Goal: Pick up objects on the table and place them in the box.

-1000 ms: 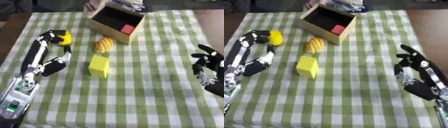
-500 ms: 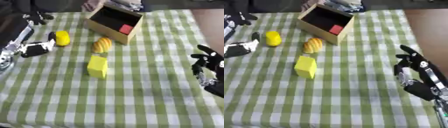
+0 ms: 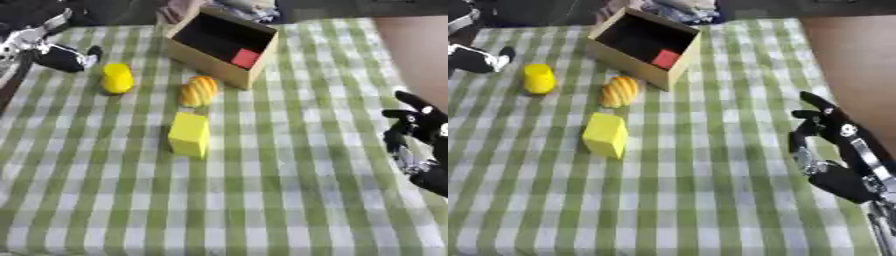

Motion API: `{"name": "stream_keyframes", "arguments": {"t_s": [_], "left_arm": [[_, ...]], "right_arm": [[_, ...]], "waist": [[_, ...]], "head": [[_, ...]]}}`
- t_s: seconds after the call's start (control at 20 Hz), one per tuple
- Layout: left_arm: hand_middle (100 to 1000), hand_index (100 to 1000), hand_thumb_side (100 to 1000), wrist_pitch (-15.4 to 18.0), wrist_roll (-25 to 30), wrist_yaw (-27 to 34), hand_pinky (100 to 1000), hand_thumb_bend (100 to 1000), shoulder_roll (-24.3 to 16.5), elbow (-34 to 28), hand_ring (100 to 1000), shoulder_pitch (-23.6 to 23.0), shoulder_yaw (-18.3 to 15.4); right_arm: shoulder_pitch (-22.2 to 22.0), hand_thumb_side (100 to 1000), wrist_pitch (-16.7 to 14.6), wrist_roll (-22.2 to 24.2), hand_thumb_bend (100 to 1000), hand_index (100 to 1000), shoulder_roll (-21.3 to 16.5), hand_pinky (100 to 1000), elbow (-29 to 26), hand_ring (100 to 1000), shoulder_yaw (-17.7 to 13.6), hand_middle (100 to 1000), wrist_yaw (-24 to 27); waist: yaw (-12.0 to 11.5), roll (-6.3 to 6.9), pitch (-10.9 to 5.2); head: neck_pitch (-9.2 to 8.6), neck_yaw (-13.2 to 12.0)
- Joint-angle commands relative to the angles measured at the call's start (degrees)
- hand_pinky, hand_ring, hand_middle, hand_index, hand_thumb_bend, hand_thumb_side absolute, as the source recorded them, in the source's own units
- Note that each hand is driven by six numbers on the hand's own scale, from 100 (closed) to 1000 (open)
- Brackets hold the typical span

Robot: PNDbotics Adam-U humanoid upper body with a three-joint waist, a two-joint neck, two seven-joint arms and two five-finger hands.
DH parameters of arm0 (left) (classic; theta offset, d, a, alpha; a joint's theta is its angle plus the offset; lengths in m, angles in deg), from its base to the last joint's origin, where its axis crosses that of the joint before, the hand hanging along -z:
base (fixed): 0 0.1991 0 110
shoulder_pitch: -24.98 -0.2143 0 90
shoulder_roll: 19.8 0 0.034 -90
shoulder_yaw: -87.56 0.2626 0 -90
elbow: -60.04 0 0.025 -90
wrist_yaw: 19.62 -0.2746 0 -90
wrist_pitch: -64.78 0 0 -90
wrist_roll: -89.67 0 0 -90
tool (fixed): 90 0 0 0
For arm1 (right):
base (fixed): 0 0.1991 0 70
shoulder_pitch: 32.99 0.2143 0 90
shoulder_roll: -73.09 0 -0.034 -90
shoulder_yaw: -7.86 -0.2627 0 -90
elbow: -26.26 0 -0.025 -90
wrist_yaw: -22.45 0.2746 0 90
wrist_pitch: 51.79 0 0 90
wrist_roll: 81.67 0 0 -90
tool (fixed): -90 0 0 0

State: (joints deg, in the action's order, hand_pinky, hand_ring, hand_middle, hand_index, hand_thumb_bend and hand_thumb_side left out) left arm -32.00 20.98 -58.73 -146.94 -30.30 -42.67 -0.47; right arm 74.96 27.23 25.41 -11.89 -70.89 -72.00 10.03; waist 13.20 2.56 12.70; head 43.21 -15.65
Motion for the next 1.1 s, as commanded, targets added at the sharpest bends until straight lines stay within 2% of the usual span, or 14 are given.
{"name": "stream_keyframes", "arguments": {"t_s": [0.05,0.25,0.55,0.85,1.1], "left_arm": [[785,859,308,2.10,1.66,-3.84,779,233,0.15,5.49,750,3.49,1.11],[788,861,315,3.55,2.80,-6.55,781,234,3.19,12.03,755,7.08,2.27],[792,863,323,4.15,3.23,-9.19,781,243,5.98,18.08,758,9.22,2.93],[801,872,328,3.93,3.38,-9.44,784,237,7.47,22.05,765,9.96,2.88],[815,884,374,4.10,5.21,-8.76,790,233,7.72,22.24,774,9.90,3.04]], "right_arm": [[0.77,470,-0.13,0.32,100,985,-0.78,706,-0.60,875,0.10,484,0.43],[0.85,470,-0.14,0.46,100,985,-0.58,705,-0.63,875,0.21,484,0.61],[0.99,470,-0.13,0.56,100,985,-0.36,705,-0.66,876,0.31,484,0.82],[1.13,470,-0.11,0.60,100,984,-0.18,704,-0.70,877,0.36,484,0.96],[1.19,470,-0.12,0.68,100,985,-0.17,704,-0.68,878,0.40,484,1.00]], "waist": [[0.17,0.57,-0.87],[0.48,0.52,-0.77],[1.02,0.46,-0.46],[1.29,0.29,-0.19],[1.32,0.17,-0.15]], "head": [[-0.72,-0.57],[-0.78,-0.81],[-1.10,-1.12],[-1.28,-1.33],[-1.38,-1.38]]}}
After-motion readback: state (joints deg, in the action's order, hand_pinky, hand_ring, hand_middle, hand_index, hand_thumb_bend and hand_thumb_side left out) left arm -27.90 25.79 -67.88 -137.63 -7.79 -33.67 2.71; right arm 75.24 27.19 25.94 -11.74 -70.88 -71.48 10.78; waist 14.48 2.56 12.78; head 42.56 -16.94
